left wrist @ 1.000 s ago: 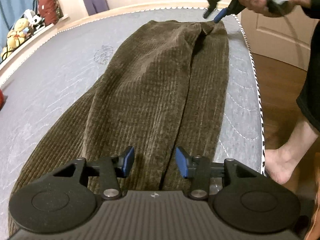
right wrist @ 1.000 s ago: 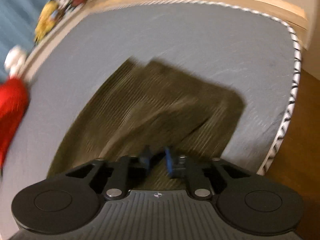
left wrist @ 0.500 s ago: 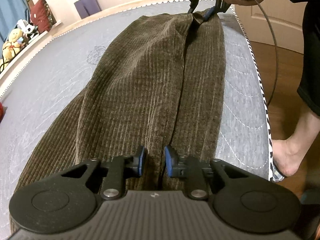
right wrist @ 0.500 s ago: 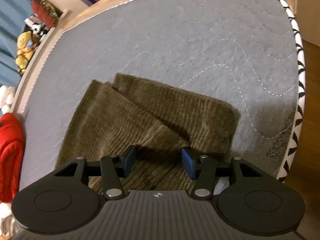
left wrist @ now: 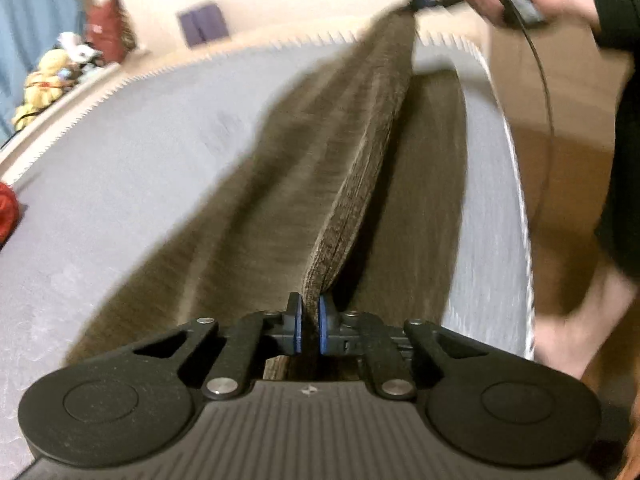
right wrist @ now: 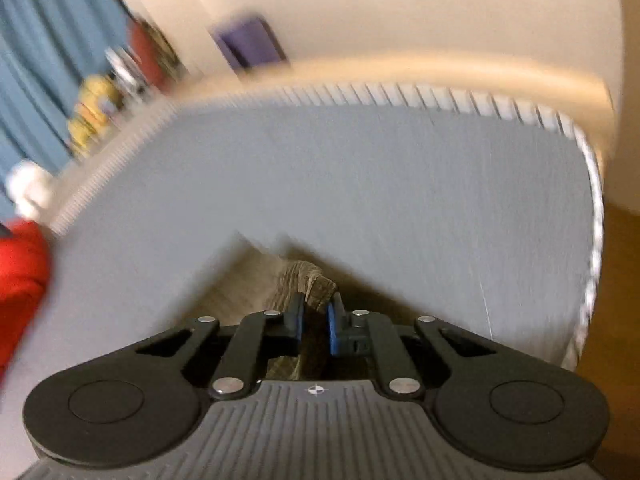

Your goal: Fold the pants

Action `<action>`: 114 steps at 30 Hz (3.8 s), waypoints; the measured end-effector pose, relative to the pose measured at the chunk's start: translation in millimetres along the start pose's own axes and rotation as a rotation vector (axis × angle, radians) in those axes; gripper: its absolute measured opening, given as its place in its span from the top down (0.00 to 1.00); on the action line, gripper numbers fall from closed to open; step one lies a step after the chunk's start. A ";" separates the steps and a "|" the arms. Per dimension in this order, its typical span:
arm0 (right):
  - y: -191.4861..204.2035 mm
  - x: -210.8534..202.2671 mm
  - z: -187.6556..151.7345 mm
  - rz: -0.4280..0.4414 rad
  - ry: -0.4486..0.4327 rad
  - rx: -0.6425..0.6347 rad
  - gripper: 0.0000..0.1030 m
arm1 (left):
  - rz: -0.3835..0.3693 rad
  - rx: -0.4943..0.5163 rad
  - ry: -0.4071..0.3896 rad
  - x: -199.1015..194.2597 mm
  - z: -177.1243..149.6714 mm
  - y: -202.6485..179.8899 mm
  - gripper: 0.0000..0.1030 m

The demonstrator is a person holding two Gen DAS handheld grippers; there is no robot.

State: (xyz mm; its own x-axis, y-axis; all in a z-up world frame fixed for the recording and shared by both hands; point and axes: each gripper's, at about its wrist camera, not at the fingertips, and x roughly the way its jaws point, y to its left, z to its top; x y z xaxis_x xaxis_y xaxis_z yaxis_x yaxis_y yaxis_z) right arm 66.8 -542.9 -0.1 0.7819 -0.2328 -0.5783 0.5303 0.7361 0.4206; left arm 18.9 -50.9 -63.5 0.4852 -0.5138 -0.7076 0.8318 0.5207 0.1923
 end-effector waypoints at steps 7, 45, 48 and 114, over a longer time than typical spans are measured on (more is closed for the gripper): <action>-50.1 -1.0 -11.0 -0.242 0.169 0.019 0.89 | -0.228 0.061 0.065 1.3 -9.7 -25.0 0.92; 21.6 141.7 -1.7 -0.018 0.140 -0.377 0.88 | 0.198 -0.340 0.033 29.7 -32.1 133.9 0.21; 19.8 137.4 5.1 -0.023 0.095 -0.357 0.91 | 0.162 -0.325 0.086 40.2 -38.9 139.3 0.75; 0.5 25.1 -58.7 -0.090 0.511 -0.805 0.67 | -0.198 -0.026 0.059 2.0 11.3 -3.1 0.62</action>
State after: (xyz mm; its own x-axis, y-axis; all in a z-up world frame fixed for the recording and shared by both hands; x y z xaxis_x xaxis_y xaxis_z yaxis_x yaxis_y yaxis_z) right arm 67.5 -511.1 -55.4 0.4111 -0.1442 -0.9001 0.0482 0.9895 -0.1365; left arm 20.4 -61.2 -57.8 0.2952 -0.5673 -0.7688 0.9017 0.4314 0.0280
